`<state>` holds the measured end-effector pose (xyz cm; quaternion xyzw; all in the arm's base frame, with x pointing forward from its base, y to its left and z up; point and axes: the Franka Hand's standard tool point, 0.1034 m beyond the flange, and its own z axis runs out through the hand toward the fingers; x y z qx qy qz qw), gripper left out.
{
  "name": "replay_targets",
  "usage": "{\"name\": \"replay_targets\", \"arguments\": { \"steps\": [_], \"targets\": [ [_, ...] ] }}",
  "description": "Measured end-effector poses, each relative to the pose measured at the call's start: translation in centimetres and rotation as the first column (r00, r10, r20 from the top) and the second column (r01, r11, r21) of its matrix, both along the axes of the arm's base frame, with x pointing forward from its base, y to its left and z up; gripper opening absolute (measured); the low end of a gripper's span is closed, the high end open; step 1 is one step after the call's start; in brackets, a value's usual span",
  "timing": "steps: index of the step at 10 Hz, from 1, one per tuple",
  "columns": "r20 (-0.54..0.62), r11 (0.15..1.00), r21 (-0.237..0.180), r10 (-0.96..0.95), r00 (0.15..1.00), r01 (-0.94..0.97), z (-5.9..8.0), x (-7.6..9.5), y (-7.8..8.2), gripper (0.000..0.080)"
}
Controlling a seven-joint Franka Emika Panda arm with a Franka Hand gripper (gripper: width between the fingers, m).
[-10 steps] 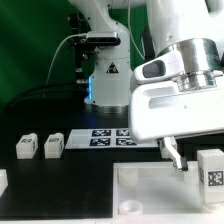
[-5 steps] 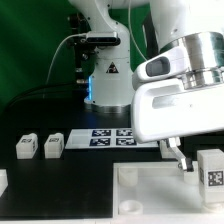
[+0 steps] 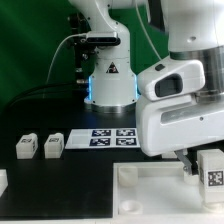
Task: Assemble one leg
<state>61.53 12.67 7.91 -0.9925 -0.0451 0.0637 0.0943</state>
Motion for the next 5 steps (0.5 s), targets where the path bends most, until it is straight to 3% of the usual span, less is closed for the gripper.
{"name": "replay_targets", "arguments": {
  "steps": [3, 5],
  "targets": [
    [0.017, 1.000, -0.002, 0.000, 1.000, 0.000, -0.29, 0.68, -0.36, 0.0649],
    [0.016, 1.000, -0.002, -0.001, 1.000, 0.001, -0.32, 0.67, -0.38, 0.0413]
  ]
}}
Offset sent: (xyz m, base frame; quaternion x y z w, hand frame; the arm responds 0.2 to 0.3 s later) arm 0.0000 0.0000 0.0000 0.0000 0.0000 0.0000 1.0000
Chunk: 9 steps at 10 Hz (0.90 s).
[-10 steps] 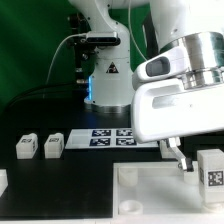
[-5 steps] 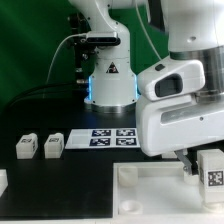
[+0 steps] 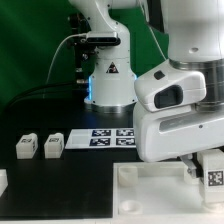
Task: Assemble one leg
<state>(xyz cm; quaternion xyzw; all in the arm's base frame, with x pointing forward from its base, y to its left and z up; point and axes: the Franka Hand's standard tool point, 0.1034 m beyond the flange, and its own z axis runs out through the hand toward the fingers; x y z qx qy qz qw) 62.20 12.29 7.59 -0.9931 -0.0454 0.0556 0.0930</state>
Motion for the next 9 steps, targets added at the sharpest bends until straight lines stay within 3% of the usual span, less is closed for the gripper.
{"name": "replay_targets", "arguments": {
  "steps": [1, 2, 4, 6, 7, 9],
  "targets": [
    [0.004, 1.000, -0.011, 0.000, 1.000, 0.000, 0.0, 0.1, -0.5, 0.0413],
    [0.003, 1.000, -0.012, -0.001, 1.000, 0.001, -0.1, 0.1, -0.7, 0.0297],
    [-0.011, 1.000, -0.022, -0.020, 1.000, 0.020, -0.2, 0.1, -0.7, 0.0297],
    [-0.028, 0.963, -0.044, -0.268, 0.963, 0.266, -0.3, 0.9, -1.0, 0.0297],
    [-0.045, 0.884, -0.072, -0.465, 0.884, 0.462, -0.3, 1.1, -0.9, 0.0295],
    [-0.071, 0.617, -0.141, -0.786, 0.614, 0.774, -0.4, 1.1, -0.4, 0.0294]
  ]
}}
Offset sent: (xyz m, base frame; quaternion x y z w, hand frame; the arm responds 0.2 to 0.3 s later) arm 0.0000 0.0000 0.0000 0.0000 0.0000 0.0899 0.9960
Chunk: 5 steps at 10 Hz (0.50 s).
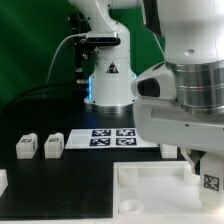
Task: Assemble one leg
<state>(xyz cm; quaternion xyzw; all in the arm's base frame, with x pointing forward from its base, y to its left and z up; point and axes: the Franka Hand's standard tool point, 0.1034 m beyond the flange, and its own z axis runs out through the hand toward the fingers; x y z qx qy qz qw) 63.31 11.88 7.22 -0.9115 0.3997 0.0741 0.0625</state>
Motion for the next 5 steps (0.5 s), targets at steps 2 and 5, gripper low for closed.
{"name": "replay_targets", "arguments": {
  "steps": [2, 5],
  "targets": [
    [-0.013, 0.961, -0.008, -0.276, 0.961, 0.276, -0.09, -0.10, 0.26, 0.0294],
    [-0.034, 0.883, -0.028, -0.469, 0.882, 0.469, -0.09, -0.12, 0.65, 0.0294]
  ]
}}
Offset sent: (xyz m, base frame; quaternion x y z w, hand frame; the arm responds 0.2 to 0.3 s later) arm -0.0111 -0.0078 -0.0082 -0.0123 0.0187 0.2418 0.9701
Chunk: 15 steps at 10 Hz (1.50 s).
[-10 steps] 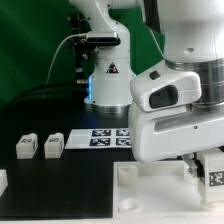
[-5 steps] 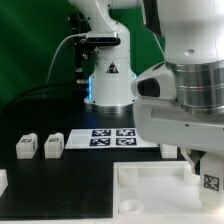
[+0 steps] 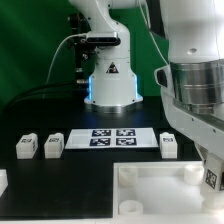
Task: Assemble one leg
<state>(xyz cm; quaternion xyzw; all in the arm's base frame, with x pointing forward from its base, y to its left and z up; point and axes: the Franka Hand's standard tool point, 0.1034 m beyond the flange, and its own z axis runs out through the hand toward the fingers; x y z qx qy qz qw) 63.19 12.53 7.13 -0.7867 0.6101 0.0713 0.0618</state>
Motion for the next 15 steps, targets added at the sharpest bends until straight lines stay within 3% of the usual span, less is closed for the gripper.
{"name": "replay_targets", "arguments": {
  "steps": [1, 2, 3, 4, 5, 6, 8, 11, 13, 15],
  "targets": [
    [-0.003, 0.999, -0.002, -0.032, 0.999, 0.032, 0.0, 0.0, 0.1, 0.0294],
    [0.001, 1.000, -0.001, -0.008, 1.000, 0.008, 0.0, 0.0, 0.1, 0.0355],
    [0.002, 1.000, -0.001, -0.004, 1.000, 0.004, 0.0, 0.0, 0.1, 0.0490],
    [0.015, 0.998, 0.001, 0.068, 0.998, -0.068, -0.1, 0.0, 0.0, 0.0490],
    [0.030, 0.988, -0.003, 0.154, 0.988, -0.154, -0.2, -0.1, -0.4, 0.0614],
    [0.049, 0.968, -0.009, 0.249, 0.967, -0.249, -0.2, 0.0, -0.5, 0.0639],
    [0.090, 0.813, -0.063, 0.582, 0.808, -0.579, -0.1, 0.1, -0.7, 0.0648],
    [0.120, 0.621, -0.083, 0.783, 0.611, -0.780, -0.2, 0.1, -0.9, 0.0648],
    [0.128, 0.346, -0.131, 0.935, 0.330, -0.929, 0.2, -0.1, -1.1, 0.0648],
    [0.134, 0.175, -0.144, 0.979, 0.156, -0.974, 0.3, -0.5, -1.7, 0.0648]
  ]
}}
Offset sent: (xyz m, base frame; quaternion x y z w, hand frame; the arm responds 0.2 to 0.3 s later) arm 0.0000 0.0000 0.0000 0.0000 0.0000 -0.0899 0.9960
